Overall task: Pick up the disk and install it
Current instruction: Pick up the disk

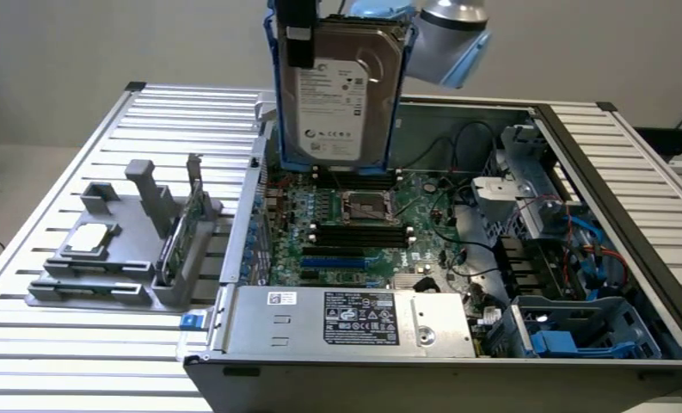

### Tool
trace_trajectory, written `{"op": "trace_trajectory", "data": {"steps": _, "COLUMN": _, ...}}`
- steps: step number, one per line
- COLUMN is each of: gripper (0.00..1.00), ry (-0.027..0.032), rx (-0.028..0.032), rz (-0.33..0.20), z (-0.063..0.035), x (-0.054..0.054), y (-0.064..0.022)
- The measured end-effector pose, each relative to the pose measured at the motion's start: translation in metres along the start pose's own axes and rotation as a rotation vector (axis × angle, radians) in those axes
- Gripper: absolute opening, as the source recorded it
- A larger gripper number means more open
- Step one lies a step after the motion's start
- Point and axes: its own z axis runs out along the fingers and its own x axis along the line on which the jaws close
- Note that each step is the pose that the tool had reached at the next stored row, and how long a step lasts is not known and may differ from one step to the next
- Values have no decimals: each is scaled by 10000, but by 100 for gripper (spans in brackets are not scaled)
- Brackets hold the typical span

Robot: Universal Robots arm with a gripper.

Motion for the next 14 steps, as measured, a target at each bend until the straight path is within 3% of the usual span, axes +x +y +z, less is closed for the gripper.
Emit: {"op": "trace_trajectory", "data": {"steps": 14, "gripper": 33, "ry": 0, "rx": 0, "rz": -1, "z": -16, "x": 324, "y": -596}}
